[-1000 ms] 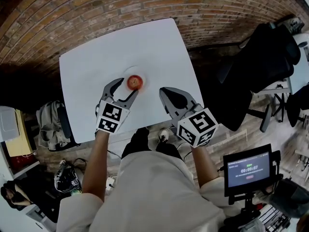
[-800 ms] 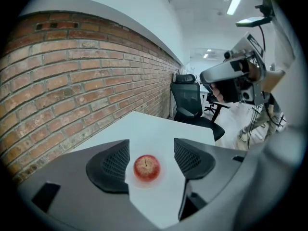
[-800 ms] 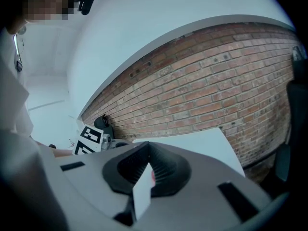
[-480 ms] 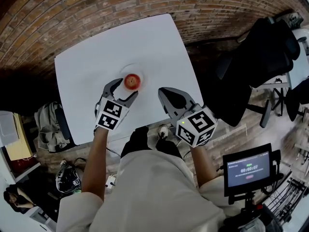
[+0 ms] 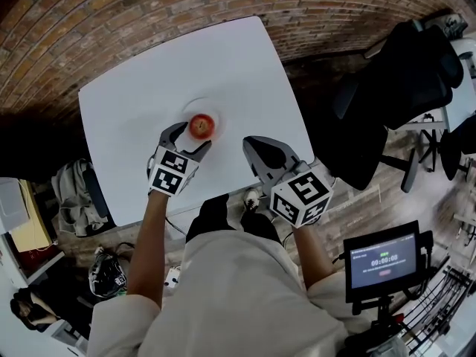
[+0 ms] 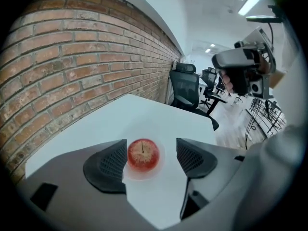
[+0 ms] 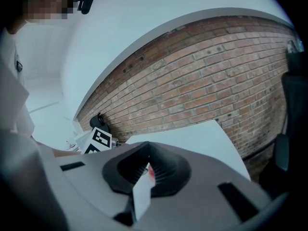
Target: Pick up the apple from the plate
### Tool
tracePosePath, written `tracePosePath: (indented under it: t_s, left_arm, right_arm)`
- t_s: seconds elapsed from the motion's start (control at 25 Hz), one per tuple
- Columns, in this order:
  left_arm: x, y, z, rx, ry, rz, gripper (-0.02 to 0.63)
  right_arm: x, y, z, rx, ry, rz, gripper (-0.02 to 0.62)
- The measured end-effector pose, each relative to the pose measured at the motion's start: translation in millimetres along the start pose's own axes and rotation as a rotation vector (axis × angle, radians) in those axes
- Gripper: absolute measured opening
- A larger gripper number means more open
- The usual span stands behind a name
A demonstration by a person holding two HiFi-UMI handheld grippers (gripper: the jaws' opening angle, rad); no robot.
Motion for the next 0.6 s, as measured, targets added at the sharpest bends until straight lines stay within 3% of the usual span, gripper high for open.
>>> tracePosePath:
  t_s: [0.24,0.6]
  left_arm:
    - [-7,19,6,-0.012,0.001,0.044,0.319]
    - [-9,47,13,-0.038,-0.003,0.088,0.387]
  right_arm:
    - [-3,8,-5,-0.007,0.014,0.017,0.002]
    - [-8,16,-14,-0.019,0.036,0.052,0.002]
Point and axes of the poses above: the fingertips, and each gripper's own axes: y forward along the fingers, z to its left, x out of its top, the point moved 6 cm from there along -y, backward along the fingers, and after that the axes turned 15 degrees about z, right-handed, at the moved point
